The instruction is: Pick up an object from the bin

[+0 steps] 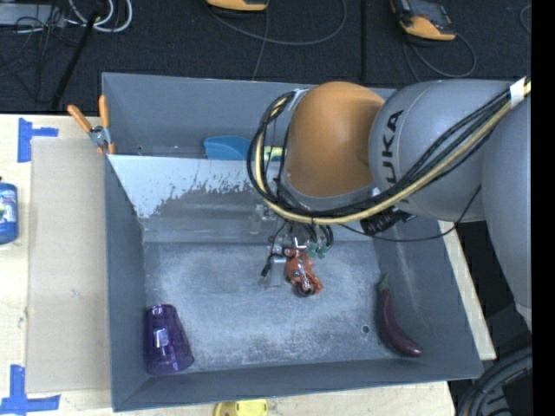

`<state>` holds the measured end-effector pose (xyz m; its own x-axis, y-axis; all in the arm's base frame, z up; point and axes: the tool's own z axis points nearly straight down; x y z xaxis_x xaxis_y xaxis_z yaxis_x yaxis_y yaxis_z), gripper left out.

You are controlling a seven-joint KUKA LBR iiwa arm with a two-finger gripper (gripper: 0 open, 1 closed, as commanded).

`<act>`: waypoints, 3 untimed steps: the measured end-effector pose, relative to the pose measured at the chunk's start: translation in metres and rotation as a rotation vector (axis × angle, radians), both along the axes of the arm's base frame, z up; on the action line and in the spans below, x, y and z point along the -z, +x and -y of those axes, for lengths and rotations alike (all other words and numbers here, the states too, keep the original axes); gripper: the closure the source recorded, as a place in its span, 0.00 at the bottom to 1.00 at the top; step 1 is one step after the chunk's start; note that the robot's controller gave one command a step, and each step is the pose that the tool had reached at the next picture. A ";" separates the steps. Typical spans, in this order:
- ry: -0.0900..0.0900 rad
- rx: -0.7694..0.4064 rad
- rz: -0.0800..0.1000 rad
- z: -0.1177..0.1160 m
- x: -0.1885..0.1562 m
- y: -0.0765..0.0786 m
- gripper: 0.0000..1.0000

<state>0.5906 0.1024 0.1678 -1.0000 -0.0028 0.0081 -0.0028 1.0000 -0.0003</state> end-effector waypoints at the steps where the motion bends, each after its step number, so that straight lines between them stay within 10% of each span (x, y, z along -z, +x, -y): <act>1: 0.001 0.002 0.007 0.000 -0.005 0.002 0.00; 2: 0.003 -0.027 0.008 0.039 -0.005 -0.018 0.00; 3: -0.002 -0.158 0.011 0.066 0.020 -0.007 0.00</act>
Offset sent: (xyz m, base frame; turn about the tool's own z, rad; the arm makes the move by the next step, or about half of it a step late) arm -0.0387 -0.0902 0.0051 -0.0429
